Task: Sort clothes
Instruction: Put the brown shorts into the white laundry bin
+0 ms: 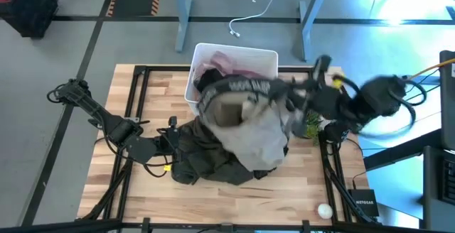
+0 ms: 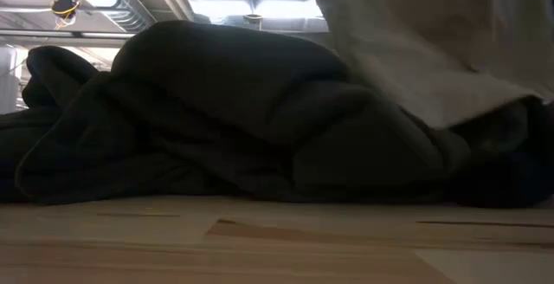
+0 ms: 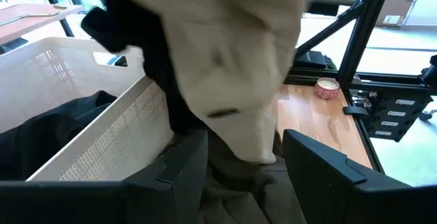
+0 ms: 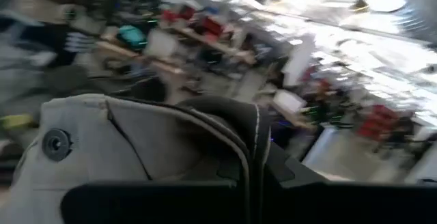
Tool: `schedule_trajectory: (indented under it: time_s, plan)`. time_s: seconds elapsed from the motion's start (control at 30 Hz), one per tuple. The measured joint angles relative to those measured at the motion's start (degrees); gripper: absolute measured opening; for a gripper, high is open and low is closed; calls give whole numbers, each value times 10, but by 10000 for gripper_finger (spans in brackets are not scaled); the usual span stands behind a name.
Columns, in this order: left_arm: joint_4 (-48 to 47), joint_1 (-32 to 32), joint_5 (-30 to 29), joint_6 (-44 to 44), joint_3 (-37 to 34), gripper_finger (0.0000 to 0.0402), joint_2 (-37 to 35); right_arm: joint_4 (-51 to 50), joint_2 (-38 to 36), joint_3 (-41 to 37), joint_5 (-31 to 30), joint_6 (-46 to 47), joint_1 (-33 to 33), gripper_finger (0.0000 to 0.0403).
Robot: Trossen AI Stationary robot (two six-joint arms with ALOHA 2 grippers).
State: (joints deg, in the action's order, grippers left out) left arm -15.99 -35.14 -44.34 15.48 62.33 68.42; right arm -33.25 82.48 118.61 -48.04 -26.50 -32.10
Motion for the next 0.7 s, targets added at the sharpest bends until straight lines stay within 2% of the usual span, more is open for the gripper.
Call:
schedule_trajectory:
  time_s: [0.23, 0.33, 0.5, 0.6, 0.7]
  plan:
    - [8, 0, -4, 2, 0, 184, 1, -185, 7, -2, 35, 181, -165, 14]
    - [10, 0, -10, -1, 0, 184, 2, -227, 7, -2, 50, 267, -237, 14]
    - [21, 0, -12, -11, 0, 184, 5, -179, 7, -2, 43, 341, -343, 14]
    - [21, 1, -13, -10, 0, 184, 6, -122, 7, -2, 24, 327, -397, 14]
    - [22, 4, -13, -10, 0, 184, 13, -100, 7, -2, -25, 291, -430, 14]
